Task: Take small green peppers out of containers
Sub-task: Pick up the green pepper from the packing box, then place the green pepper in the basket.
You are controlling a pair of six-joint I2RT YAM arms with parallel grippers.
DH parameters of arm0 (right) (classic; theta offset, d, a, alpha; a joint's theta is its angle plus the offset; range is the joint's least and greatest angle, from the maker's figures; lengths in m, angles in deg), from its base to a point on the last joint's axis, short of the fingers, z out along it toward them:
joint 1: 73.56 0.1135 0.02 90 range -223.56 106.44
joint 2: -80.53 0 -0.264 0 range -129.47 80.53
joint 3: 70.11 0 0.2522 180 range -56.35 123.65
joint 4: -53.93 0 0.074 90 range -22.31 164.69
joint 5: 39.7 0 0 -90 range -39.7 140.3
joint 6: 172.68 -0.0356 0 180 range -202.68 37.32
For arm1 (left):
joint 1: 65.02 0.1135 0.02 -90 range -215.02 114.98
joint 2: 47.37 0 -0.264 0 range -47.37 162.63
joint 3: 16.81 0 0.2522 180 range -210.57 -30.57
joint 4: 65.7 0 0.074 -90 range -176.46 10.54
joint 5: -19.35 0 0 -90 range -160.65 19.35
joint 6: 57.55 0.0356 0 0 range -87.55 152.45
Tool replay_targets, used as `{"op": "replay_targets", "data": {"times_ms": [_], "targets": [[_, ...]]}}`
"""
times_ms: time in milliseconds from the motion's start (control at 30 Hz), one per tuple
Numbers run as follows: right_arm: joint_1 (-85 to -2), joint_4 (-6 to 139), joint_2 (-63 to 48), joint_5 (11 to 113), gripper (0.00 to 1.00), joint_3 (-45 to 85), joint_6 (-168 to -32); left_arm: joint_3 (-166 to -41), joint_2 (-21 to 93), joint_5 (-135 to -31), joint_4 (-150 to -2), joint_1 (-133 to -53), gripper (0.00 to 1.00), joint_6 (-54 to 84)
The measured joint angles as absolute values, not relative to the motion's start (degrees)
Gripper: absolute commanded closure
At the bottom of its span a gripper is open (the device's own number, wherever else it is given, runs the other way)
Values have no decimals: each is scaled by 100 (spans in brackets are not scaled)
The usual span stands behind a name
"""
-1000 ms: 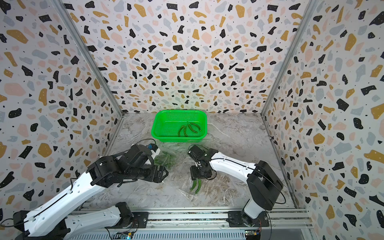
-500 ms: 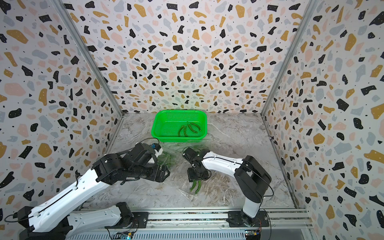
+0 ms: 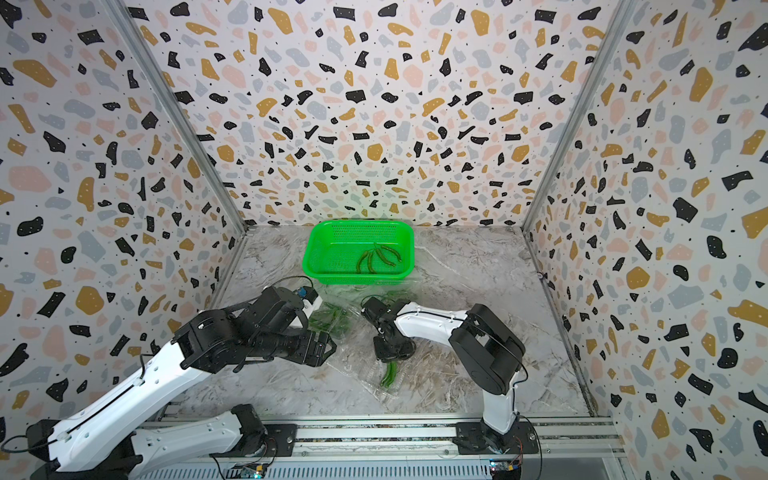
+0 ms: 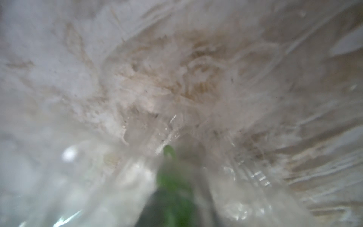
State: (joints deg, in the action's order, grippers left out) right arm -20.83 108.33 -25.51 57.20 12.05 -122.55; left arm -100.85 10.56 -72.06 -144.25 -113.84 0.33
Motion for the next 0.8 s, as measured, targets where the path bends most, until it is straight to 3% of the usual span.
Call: {"op": "replay_targets", "data": {"times_ms": [133, 367, 633, 800], "targets": [[-1985, 10814, -2559, 5621, 89, 1225, -12264, -10085, 1024, -7177, -14454, -11384, 5, 35], [-1930, 11128, -2310, 5497, 91, 1376, -12341, -10085, 1015, -7101, -14495, -11384, 5, 38], [-2020, 11594, -1462, 4948, 92, 3334, -12253, -10135, 965, -6886, -14592, -11381, 5, 11], [-2698, 11277, -1567, 4784, 91, 4084, -11816, -10284, 962, -6816, -14795, -11381, 5, -41]]}}
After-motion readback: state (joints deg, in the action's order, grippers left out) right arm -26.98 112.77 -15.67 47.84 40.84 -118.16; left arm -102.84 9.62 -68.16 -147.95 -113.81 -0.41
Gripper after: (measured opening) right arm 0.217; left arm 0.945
